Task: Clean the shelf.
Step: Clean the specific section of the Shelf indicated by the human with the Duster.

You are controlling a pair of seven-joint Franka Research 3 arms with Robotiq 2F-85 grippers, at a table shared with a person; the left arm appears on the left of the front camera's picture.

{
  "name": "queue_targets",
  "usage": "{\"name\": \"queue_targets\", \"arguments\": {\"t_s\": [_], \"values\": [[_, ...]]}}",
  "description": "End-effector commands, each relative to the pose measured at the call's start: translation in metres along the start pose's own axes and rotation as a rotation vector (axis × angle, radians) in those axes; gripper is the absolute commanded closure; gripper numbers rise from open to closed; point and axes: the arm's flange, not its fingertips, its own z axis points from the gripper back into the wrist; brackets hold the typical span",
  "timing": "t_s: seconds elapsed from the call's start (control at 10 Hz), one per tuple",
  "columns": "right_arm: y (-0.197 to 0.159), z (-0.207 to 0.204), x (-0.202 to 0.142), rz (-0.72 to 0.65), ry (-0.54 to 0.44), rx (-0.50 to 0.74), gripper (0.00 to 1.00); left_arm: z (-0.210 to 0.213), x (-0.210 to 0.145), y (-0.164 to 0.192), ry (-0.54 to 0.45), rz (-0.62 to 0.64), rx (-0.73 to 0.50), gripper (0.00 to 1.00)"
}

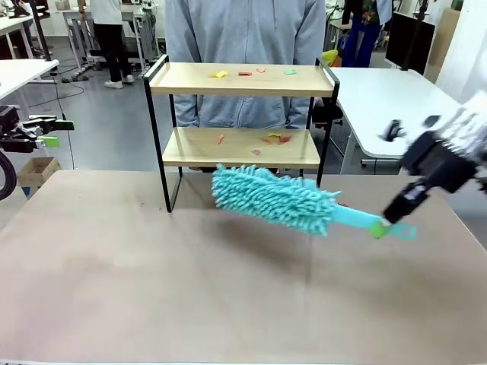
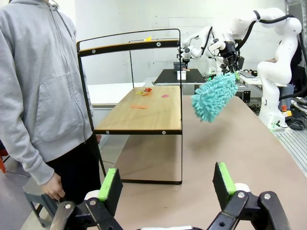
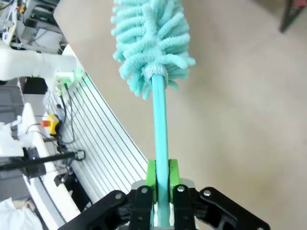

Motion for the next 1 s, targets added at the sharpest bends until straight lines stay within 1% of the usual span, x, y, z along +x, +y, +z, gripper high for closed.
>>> {"name": "queue_targets", "arguments": {"t_s": [0.0, 0.1, 0.2, 0.3, 0.4, 0.6, 0.7, 0.9], "values": [[0.005, 0.023, -0.043, 0.055, 0.037, -0.08, 0.87, 0.0, 0.003, -0.001, -0.001, -0.007, 0.001, 0.0], [0.008, 0.034, -0.06, 0.055, 0.061, -0.121, 0.87, 0.0, 0.003, -0.001, -0.001, -0.007, 0.001, 0.0], [0.01, 0.046, -0.076, 0.068, 0.062, -0.135, 0.87, 0.0, 0.003, -0.001, -0.001, -0.007, 0.001, 0.0], [0.019, 0.049, -0.087, 0.106, 0.091, -0.178, 0.87, 0.0, 0.003, -0.001, -0.001, -0.007, 0.001, 0.0], [0.022, 0.045, -0.092, 0.112, 0.127, -0.195, 0.87, 0.0, 0.003, -0.001, -0.001, -0.007, 0.001, 0.0], [0.02, 0.035, -0.093, 0.113, 0.169, -0.2, 0.87, 0.0, 0.003, -0.001, -0.001, -0.007, 0.001, 0.0], [0.023, 0.07, -0.074, 0.072, 0.132, -0.193, 0.87, 0.0, 0.003, -0.001, -0.001, -0.007, 0.001, 0.0], [0.023, 0.07, -0.074, 0.072, 0.132, -0.193, 0.87, 0.0, 0.003, -0.001, -0.001, -0.007, 0.001, 0.0]]}}
